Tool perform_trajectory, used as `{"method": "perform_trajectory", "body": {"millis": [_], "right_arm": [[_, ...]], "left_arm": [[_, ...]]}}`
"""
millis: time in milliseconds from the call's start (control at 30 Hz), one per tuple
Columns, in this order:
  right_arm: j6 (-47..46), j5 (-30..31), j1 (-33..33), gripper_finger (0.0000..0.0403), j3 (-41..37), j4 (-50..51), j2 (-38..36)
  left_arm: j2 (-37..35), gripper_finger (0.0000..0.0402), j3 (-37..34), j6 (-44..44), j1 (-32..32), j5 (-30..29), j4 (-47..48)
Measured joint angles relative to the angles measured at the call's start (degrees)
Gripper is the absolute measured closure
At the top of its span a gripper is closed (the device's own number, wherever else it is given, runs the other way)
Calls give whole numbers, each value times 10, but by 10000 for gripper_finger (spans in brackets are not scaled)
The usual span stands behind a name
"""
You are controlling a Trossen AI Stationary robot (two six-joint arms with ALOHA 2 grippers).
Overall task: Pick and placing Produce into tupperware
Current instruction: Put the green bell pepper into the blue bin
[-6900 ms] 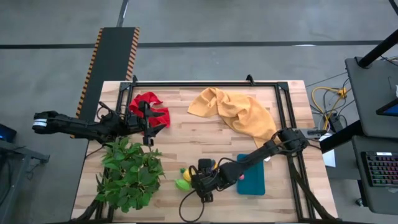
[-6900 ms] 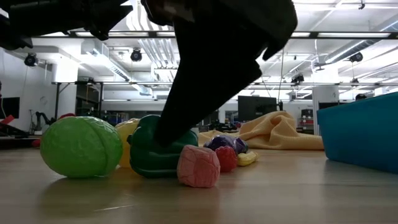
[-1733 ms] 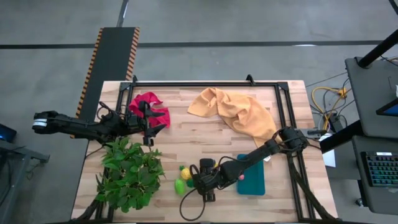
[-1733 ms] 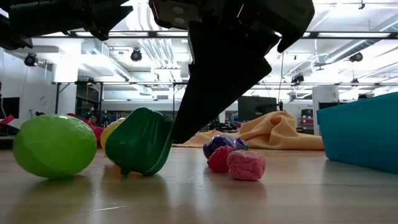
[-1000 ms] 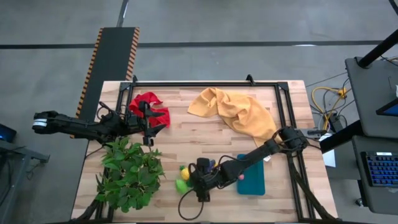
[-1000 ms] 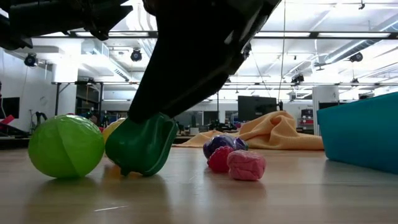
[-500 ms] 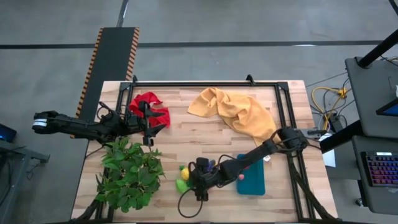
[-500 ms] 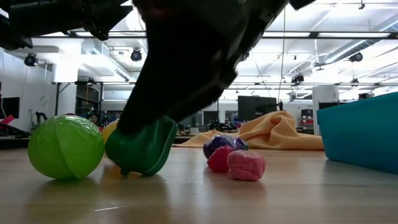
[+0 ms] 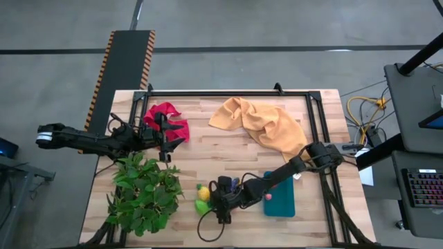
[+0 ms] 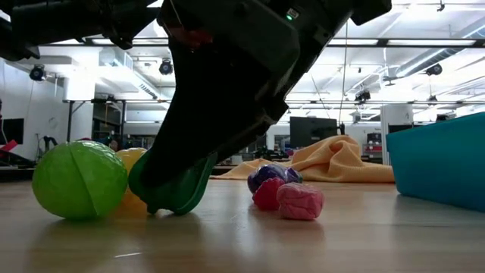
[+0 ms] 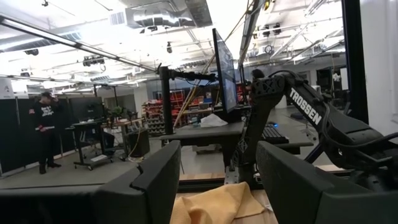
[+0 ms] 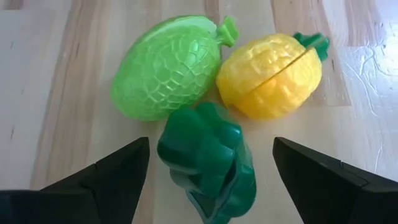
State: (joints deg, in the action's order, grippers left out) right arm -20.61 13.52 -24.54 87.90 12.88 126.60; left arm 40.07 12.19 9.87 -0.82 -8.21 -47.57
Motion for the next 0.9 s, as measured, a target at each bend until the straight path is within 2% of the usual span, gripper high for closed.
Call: {"method": "perform_trajectory", "body": {"millis": [733, 900], "right_arm": [[-24, 0, 6, 78, 4, 0, 11], [-23, 0, 6, 116, 4, 0, 11]], "left_arm": [[-1, 205, -1, 0, 0, 0, 0], [-1, 205, -1, 0, 0, 0, 0]]}}
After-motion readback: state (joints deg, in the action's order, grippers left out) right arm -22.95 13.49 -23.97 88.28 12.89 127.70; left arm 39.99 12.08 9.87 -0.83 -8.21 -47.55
